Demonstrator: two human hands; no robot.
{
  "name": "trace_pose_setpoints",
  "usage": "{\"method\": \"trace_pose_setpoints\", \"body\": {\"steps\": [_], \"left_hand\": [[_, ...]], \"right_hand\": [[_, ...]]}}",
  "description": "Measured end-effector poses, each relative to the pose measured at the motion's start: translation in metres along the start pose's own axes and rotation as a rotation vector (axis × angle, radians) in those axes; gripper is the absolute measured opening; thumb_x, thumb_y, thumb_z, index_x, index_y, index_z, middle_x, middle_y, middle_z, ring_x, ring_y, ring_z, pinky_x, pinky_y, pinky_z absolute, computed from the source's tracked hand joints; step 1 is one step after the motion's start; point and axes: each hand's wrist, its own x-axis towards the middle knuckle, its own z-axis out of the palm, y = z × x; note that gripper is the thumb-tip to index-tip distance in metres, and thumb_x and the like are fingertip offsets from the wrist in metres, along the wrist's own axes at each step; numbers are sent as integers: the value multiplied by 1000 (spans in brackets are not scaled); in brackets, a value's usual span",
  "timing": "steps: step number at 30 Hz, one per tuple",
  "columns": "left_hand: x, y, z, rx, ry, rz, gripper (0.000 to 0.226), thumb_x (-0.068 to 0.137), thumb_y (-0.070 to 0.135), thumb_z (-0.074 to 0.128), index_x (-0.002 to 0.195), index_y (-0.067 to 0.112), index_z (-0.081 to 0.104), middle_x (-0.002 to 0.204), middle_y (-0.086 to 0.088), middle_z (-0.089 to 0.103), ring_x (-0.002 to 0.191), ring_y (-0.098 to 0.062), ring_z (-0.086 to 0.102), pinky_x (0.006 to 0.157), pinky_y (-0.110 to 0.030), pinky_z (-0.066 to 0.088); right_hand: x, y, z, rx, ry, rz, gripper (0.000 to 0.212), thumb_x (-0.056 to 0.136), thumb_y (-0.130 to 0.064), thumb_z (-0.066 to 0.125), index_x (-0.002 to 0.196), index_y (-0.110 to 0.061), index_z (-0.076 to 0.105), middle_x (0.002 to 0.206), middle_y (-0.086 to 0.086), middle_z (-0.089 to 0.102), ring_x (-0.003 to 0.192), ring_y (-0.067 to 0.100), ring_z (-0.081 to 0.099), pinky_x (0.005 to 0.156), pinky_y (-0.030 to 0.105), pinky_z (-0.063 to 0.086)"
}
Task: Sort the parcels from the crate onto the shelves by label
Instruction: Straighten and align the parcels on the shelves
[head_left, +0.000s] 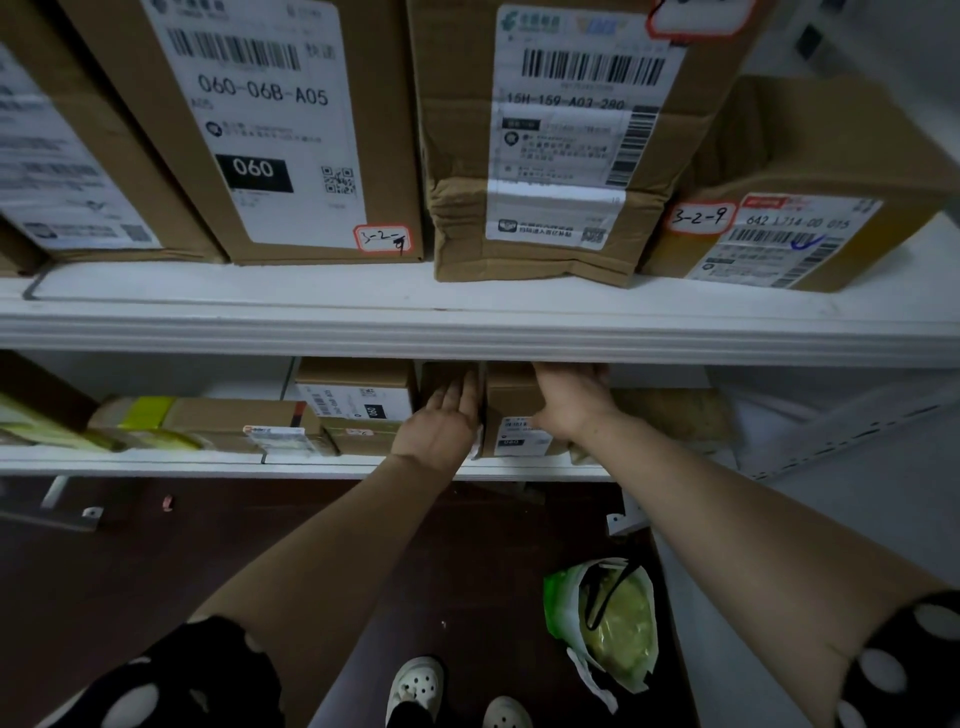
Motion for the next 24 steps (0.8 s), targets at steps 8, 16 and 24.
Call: {"method": "trace_pose_setpoints", "body": {"steps": [8,16,24], "left_hand": [[-45,-1,-6,121,44,9,78,91,-3,50,152,7,3,158,-14,14,145,-29,16,110,-40,32],[-112,-25,0,110,50,-58,60,91,7,53,145,11,27,143,-11,37,131,-29,37,99,-40,42],[-209,-107,2,11,66,-199,57,94,12,48,146,11,26,143,-9,39,131,-27,39,98,-40,43]], "right_hand": [[-43,-6,9,43,315,-57,71,86,-19,62,147,-20,24,144,11,35,140,32,19,117,44,12],[-105,-47,41,41,321,-270,64,86,-14,57,144,-25,32,146,-3,35,139,19,22,113,33,12],[-149,-153,51,95,154,-325,65,88,-14,55,145,-27,28,148,-1,35,137,20,31,113,36,22]]}}
